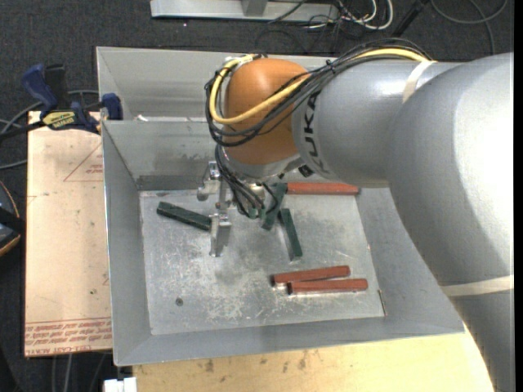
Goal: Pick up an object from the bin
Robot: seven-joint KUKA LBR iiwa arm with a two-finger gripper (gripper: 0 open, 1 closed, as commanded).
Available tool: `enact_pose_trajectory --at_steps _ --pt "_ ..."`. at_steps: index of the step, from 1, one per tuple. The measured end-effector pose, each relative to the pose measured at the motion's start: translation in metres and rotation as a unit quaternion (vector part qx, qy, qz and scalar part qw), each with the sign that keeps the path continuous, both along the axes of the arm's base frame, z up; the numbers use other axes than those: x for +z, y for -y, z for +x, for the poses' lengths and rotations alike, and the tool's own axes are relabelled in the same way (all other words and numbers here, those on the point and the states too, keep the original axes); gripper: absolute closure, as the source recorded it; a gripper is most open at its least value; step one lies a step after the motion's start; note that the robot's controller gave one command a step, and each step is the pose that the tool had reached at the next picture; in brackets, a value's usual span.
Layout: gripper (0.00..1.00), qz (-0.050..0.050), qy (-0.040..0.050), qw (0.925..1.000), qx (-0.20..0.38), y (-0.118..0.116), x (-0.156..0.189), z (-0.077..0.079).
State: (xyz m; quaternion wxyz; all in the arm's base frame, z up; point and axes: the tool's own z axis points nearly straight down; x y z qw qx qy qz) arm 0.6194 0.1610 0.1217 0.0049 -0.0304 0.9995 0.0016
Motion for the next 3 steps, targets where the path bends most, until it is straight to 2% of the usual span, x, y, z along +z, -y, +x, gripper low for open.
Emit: enact_pose_trajectory --at_steps 1,2,3 --pt "1.0 0.003 0.0022 0.9889 -0.148 -0.025 -0.046 0.003" --pt "1.0 0.003 0.0022 0.9889 -0.149 -0.025 -0.046 0.003" --pt "1.0 0.0 -0.0032 0.9886 -0.15 -0.025 0.093 0.025"
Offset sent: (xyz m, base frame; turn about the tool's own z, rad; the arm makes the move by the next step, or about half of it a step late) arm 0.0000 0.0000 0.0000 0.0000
